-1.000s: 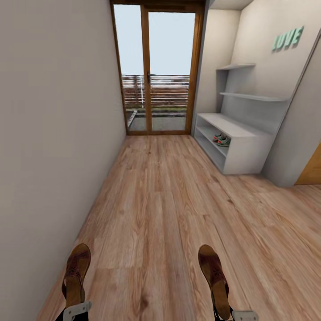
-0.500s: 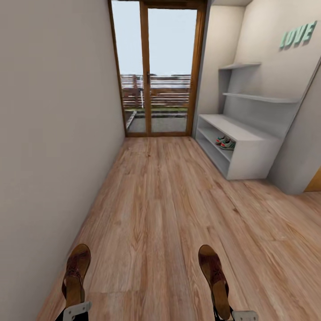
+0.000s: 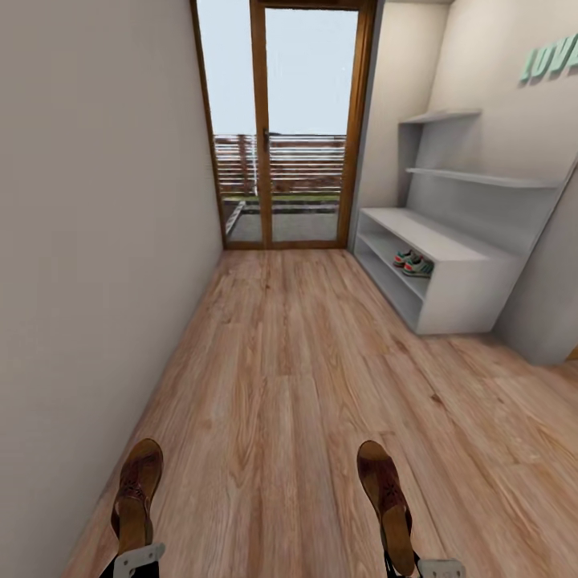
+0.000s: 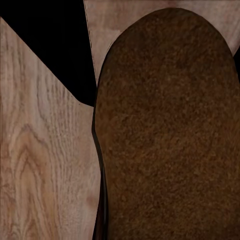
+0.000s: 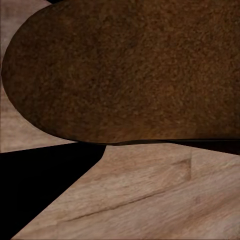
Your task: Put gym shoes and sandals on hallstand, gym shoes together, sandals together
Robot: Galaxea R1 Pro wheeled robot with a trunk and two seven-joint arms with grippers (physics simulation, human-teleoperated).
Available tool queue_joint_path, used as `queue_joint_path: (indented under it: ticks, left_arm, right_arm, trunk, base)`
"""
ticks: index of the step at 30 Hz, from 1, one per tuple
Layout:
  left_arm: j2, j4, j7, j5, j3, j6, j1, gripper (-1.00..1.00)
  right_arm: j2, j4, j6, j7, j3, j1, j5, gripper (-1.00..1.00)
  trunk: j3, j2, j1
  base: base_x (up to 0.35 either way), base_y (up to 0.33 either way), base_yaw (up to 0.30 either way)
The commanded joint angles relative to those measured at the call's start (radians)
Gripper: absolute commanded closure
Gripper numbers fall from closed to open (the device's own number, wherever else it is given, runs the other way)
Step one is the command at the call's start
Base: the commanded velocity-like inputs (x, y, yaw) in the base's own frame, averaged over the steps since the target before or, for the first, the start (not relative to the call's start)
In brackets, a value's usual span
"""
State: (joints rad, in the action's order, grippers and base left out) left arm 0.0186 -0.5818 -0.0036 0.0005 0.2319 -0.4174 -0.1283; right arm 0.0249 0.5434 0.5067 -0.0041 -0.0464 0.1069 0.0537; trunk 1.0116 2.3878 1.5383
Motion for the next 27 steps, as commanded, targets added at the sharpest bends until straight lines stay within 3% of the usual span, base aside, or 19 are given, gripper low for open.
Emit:
queue_joint_path:
  ticks: [1, 27]
  left_arm:
    - [0.000, 0.000, 0.001, -0.004, 0.001, -0.003, -0.001, 1.00]
    - [0.000, 0.000, 0.001, -0.004, 0.001, -0.002, -0.001, 1.00]
  right_arm:
    - [0.000, 0.000, 0.003, 0.001, -0.003, 0.001, 0.002, 1.00]
    - [0.000, 0.000, 0.003, 0.001, -0.003, 0.001, 0.002, 1.00]
  trunk:
    - [0.001, 0.000, 0.000]
    - [0.001, 0.000, 0.000]
  base:
    - [0.339, 0.000, 0.000]
    - [0.339, 0.000, 0.000]
